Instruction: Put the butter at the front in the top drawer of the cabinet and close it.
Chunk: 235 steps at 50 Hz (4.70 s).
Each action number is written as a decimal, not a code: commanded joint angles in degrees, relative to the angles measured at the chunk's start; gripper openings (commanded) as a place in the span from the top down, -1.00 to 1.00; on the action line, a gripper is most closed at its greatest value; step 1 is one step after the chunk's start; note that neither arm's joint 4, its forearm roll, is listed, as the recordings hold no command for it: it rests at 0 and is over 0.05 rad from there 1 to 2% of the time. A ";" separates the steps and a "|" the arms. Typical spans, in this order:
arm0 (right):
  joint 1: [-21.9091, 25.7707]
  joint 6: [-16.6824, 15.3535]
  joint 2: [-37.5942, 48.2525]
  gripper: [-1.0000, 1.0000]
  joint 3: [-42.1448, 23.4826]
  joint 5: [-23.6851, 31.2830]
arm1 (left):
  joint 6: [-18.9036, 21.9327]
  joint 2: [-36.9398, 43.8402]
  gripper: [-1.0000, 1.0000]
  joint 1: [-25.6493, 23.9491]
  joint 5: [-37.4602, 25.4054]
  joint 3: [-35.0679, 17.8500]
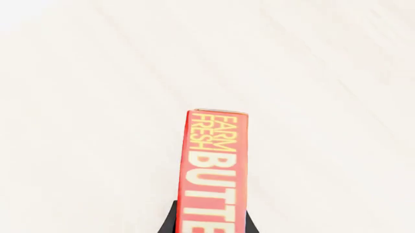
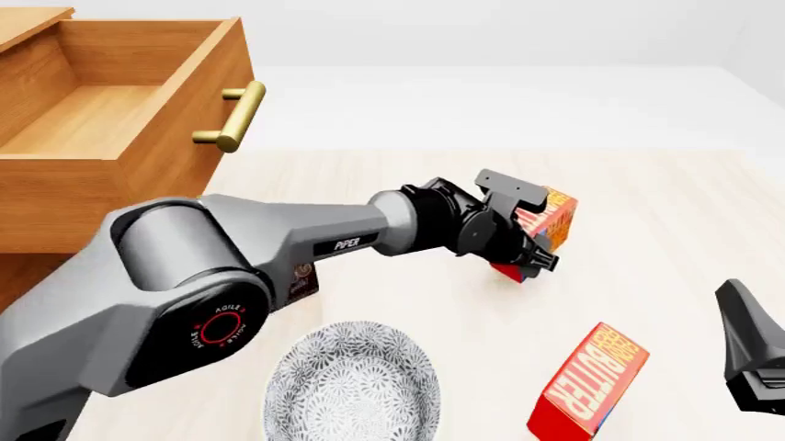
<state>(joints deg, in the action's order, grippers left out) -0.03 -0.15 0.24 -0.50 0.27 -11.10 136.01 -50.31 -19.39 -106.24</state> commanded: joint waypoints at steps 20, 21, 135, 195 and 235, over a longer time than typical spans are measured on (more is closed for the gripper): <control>0.00 0.06 0.01 -1.00 0.08 -0.07 | 1.87 -16.30 1.00 -0.13 -2.21 7.80; 0.00 0.06 0.01 -1.00 0.08 -0.07 | 1.97 -17.00 1.00 -0.13 -2.56 8.12; 0.00 0.06 0.00 -1.00 0.08 -0.07 | 11.89 -52.91 1.00 27.10 -28.20 15.84; 0.01 0.04 0.00 -1.00 0.07 -0.08 | 10.05 -60.49 1.00 39.09 -36.53 16.19; 0.01 0.04 0.01 -1.00 0.07 -0.07 | 9.88 -67.01 1.00 47.20 -39.21 22.50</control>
<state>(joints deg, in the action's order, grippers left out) -0.03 -0.16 0.24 -0.50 0.27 -1.96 70.83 -4.62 -58.64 -85.00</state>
